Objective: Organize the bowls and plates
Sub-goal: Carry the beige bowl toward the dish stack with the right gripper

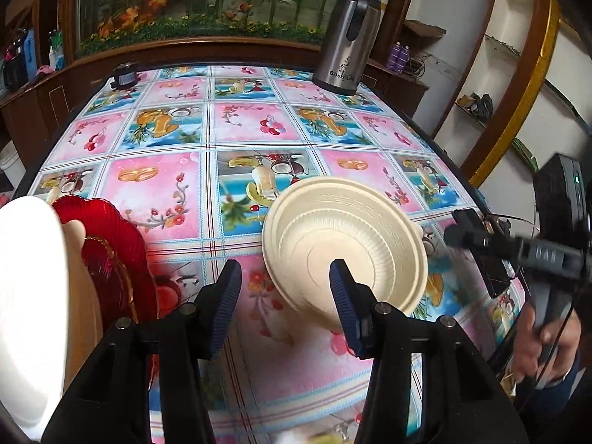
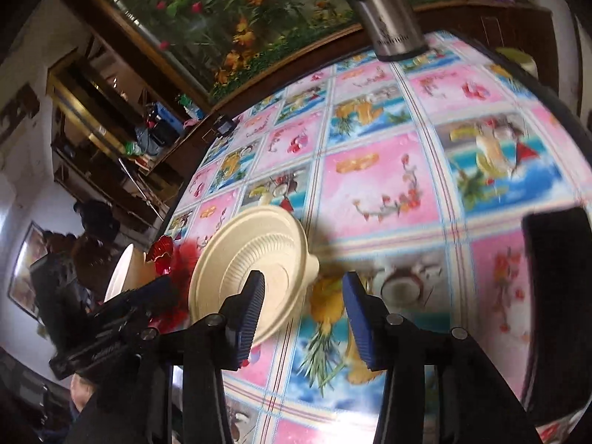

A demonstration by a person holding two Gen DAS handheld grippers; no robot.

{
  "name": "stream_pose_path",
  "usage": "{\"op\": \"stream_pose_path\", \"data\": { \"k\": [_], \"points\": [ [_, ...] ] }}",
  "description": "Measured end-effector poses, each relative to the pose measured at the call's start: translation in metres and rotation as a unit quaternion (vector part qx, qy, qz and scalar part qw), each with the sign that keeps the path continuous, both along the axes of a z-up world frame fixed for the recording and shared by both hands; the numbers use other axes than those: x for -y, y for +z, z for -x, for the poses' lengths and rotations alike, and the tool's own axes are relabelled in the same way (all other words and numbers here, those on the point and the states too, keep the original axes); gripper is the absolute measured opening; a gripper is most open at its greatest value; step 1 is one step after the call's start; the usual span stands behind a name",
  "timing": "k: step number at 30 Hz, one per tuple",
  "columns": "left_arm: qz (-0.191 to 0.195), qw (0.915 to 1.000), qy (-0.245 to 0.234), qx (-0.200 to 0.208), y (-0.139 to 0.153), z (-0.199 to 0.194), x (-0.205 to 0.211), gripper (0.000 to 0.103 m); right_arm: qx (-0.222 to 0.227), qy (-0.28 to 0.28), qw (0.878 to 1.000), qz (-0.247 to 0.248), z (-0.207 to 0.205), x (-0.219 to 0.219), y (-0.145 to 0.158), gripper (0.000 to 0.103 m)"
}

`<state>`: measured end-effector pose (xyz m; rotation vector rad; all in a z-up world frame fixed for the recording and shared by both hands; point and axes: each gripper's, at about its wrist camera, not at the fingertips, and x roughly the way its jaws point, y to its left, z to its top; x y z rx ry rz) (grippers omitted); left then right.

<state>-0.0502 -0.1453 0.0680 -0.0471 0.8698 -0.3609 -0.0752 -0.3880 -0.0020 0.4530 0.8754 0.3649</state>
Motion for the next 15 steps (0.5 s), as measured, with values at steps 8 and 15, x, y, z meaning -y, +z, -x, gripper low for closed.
{"op": "stream_pose_path", "data": {
  "k": [8,15],
  "points": [
    [0.015,0.9997,0.006,-0.021,-0.012,-0.013,-0.001,0.043,-0.016,0.010,1.000,-0.001,-0.010,-0.016,-0.018,0.026],
    [0.018,0.9993,-0.003,-0.032,-0.025,-0.019,0.002,0.015,-0.012,0.008,1.000,0.008,-0.009,-0.023,-0.020,0.015]
  ]
}}
